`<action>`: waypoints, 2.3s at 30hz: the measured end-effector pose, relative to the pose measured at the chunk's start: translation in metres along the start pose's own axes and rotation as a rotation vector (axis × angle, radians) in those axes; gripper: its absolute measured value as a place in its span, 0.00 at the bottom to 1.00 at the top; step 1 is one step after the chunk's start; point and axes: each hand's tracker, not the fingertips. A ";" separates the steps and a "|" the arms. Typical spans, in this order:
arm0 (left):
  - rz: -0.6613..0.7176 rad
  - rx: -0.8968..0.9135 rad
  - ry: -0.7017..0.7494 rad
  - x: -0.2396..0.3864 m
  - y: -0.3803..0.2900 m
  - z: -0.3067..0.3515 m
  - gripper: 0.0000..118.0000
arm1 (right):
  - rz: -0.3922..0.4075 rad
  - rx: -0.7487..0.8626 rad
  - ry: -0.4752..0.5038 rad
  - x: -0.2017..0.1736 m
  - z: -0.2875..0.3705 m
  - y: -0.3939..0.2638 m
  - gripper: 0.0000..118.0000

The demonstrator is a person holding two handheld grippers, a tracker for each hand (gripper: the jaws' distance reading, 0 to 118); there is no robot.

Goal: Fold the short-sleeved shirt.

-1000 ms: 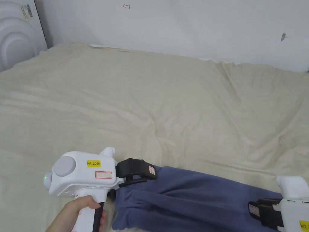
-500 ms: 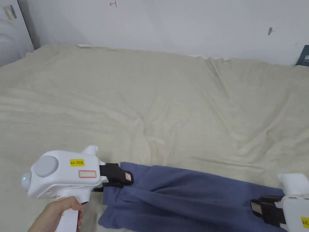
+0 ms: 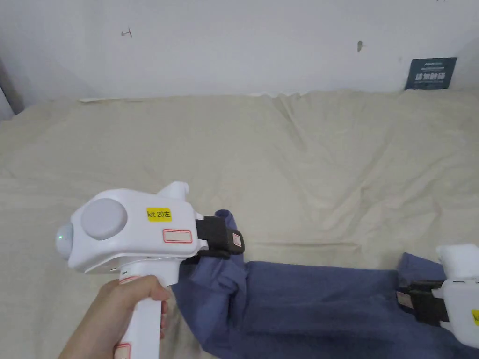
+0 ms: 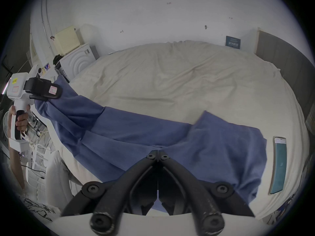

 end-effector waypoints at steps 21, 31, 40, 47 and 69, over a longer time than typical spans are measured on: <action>-0.207 -0.347 -0.072 0.112 -0.045 -0.150 1.00 | -0.170 0.084 -0.071 0.079 0.053 -0.036 0.00; -0.202 -0.184 -0.020 0.076 -0.014 -0.073 0.82 | -0.131 0.095 -0.048 0.061 0.051 -0.033 0.00; -0.058 -0.237 0.109 0.001 -0.039 -0.102 0.08 | -0.119 0.098 -0.034 0.049 0.051 -0.034 0.00; -0.083 -0.289 0.085 0.015 -0.054 -0.120 0.07 | -0.143 0.090 -0.040 0.056 0.048 -0.039 0.00; -0.252 -0.544 -0.207 0.131 -0.115 -0.187 0.07 | -0.170 0.096 -0.068 0.079 0.064 -0.045 0.00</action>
